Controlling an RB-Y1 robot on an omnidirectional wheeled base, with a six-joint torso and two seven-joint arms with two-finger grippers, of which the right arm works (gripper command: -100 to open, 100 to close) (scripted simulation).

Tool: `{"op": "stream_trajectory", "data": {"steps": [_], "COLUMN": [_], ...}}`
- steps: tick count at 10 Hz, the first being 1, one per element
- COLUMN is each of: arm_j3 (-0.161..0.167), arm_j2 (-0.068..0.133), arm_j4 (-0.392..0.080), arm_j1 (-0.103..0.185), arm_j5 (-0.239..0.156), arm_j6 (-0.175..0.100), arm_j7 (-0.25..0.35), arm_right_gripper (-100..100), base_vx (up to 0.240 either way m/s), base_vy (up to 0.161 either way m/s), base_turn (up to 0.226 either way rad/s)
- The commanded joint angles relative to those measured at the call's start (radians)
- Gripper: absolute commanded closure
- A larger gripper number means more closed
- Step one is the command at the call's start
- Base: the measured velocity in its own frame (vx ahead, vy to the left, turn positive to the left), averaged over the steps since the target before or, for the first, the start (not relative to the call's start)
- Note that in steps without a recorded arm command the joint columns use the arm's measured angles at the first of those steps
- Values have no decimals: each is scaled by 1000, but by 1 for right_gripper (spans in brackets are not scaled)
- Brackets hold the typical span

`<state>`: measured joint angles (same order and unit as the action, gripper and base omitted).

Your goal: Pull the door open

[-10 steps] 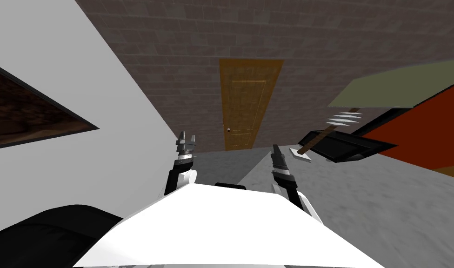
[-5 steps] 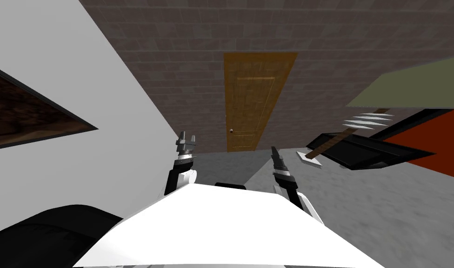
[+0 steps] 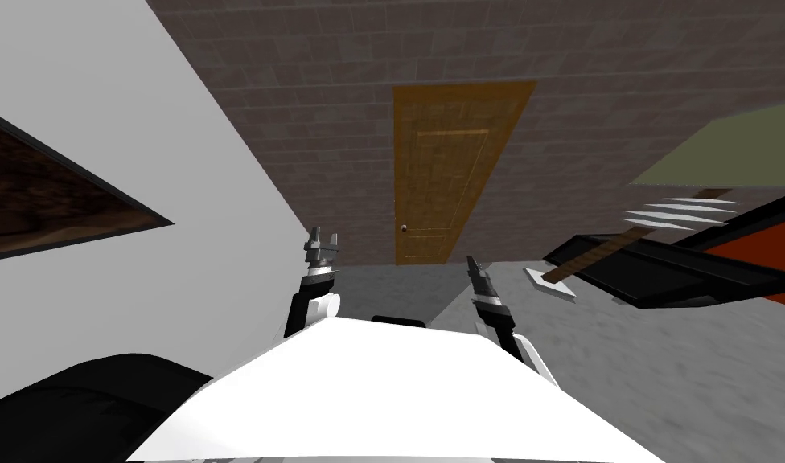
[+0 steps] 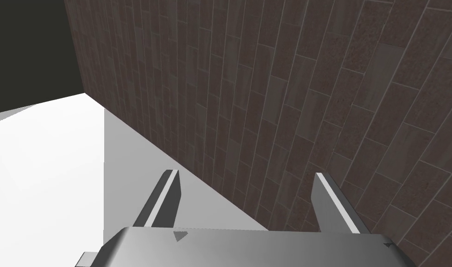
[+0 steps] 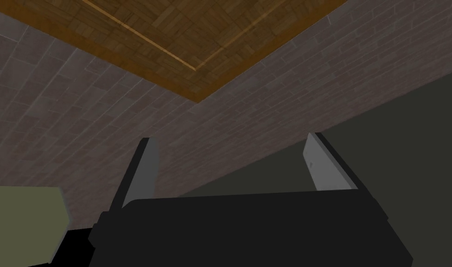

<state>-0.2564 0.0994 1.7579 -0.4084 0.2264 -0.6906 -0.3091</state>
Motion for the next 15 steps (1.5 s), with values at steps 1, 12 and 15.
{"op": "stream_trajectory", "data": {"steps": [1, 12, 15], "arm_j3": [-14, -115, -142], "arm_j2": [0, -7, -12], "arm_j4": [-25, -230, -286], "arm_j1": [7, 66, 82], "arm_j5": [18, 137, 169], "arm_j6": [-6, -63, -79], "arm_j7": [-30, -223, -275], "arm_right_gripper": [-100, -100, -100], "base_vx": [113, 114, 110], "base_vy": [44, 46, 39], "base_turn": [73, 71, 65]}}
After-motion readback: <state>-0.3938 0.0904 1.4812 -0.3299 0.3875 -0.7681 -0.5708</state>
